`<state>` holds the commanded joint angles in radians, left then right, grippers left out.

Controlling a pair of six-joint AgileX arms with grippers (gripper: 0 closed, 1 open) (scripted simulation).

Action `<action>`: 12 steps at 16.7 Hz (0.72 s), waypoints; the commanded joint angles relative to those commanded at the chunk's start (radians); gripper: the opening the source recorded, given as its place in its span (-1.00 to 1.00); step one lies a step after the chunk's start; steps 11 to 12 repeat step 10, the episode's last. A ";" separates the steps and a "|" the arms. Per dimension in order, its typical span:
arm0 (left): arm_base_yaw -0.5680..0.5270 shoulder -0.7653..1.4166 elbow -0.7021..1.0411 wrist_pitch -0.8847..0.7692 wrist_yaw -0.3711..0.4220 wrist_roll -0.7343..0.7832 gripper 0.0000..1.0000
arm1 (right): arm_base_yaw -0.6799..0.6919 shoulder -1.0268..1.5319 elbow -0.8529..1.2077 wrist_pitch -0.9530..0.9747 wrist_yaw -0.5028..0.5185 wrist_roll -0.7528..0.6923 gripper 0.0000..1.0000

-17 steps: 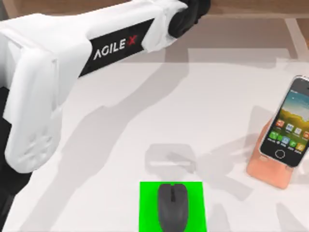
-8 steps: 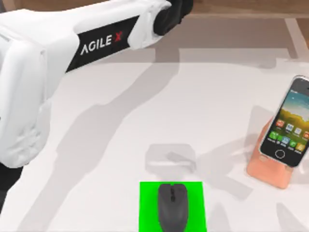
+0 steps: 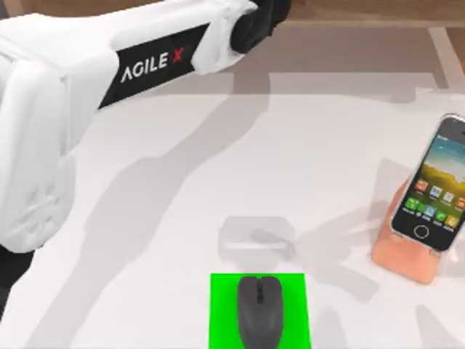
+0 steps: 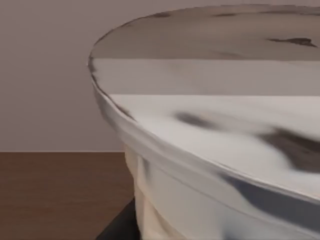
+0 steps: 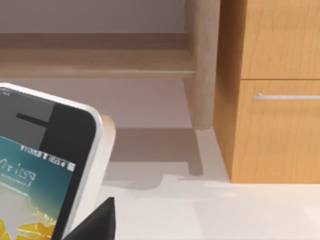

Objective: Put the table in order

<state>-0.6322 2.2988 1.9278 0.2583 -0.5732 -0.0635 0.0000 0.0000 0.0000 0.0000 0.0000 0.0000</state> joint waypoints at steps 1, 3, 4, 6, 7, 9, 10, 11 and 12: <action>0.000 0.000 0.000 0.000 0.000 0.000 0.51 | 0.000 0.000 0.000 0.000 0.000 0.000 1.00; 0.000 0.000 0.000 0.000 0.000 0.000 0.81 | 0.000 0.000 0.000 0.000 0.000 0.000 1.00; 0.000 0.000 0.000 0.000 0.000 0.000 0.96 | 0.000 0.000 0.000 0.000 0.000 0.000 1.00; 0.000 0.000 0.000 0.000 0.000 0.000 1.00 | 0.000 0.000 0.000 0.000 0.000 0.000 1.00; 0.000 0.000 0.000 0.000 0.000 0.000 1.00 | 0.000 0.000 0.000 0.000 0.000 0.000 1.00; 0.000 0.000 0.000 0.000 0.000 0.000 1.00 | 0.000 0.000 0.000 0.000 0.000 0.000 1.00; 0.000 0.000 0.000 0.000 0.000 0.000 1.00 | 0.000 0.000 0.000 0.000 0.000 0.000 1.00; 0.000 0.000 0.000 0.000 0.000 0.000 1.00 | 0.000 0.000 0.000 0.000 0.000 0.000 1.00; 0.000 0.000 0.000 0.000 0.000 0.000 1.00 | 0.000 0.000 0.000 0.000 0.000 0.000 1.00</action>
